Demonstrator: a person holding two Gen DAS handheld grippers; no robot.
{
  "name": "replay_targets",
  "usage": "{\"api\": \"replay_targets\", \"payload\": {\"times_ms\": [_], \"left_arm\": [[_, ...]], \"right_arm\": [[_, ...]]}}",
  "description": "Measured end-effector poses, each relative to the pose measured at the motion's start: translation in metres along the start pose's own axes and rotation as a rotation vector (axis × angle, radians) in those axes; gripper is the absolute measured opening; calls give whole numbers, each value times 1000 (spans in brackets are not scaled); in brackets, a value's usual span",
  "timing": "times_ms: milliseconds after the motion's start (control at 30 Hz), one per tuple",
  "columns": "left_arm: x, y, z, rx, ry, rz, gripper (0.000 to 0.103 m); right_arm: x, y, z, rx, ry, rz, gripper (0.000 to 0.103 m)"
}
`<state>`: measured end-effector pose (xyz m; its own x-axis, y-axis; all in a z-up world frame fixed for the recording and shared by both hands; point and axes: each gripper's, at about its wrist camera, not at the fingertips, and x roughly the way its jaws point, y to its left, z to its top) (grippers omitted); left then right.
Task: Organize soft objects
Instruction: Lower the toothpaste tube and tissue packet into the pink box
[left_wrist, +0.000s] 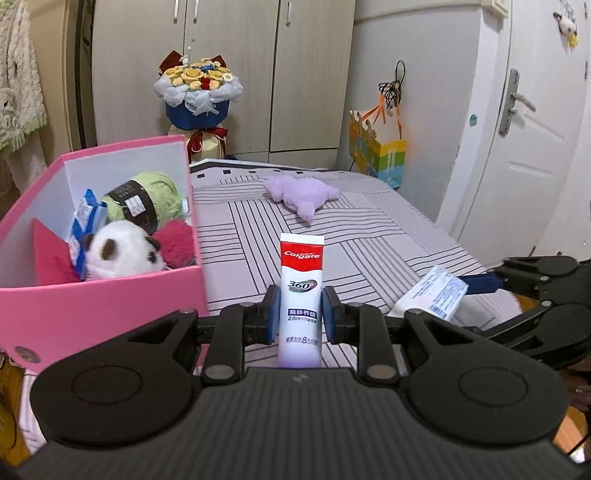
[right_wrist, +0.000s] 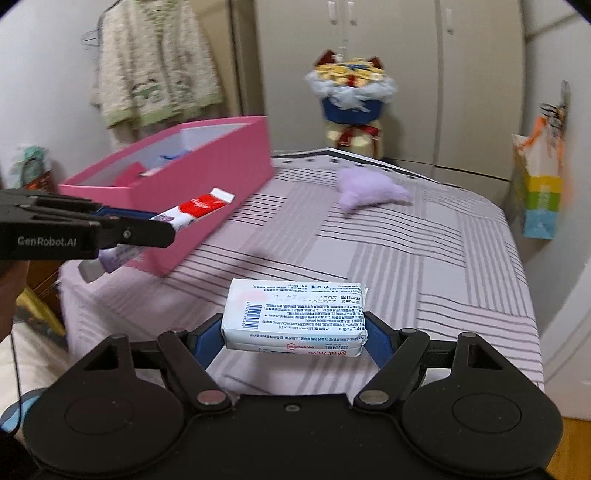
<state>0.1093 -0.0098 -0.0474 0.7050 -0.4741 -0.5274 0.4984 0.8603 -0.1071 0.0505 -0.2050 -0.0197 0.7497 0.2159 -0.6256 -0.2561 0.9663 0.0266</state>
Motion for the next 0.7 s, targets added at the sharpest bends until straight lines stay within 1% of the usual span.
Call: {"api": "replay_targets", "payload": {"times_ms": [167, 333, 400, 533, 633, 700], "left_arm": [[-36, 9, 8, -18, 0, -21, 22], [-71, 24, 21, -27, -29, -12, 22], [-84, 31, 28, -27, -53, 5, 22], [-101, 47, 42, -21, -110, 53, 22], [-104, 61, 52, -21, -144, 96, 22], [-100, 72, 58, -31, -160, 117, 22]], "right_arm": [[-19, 24, 21, -70, -14, 98, 81], [-33, 50, 45, -140, -51, 200, 81], [-37, 60, 57, -166, -75, 229, 81], [-35, 76, 80, -208, -136, 255, 81], [-24, 82, 99, -225, -177, 268, 82], [-10, 83, 113, -219, -183, 282, 82]]}}
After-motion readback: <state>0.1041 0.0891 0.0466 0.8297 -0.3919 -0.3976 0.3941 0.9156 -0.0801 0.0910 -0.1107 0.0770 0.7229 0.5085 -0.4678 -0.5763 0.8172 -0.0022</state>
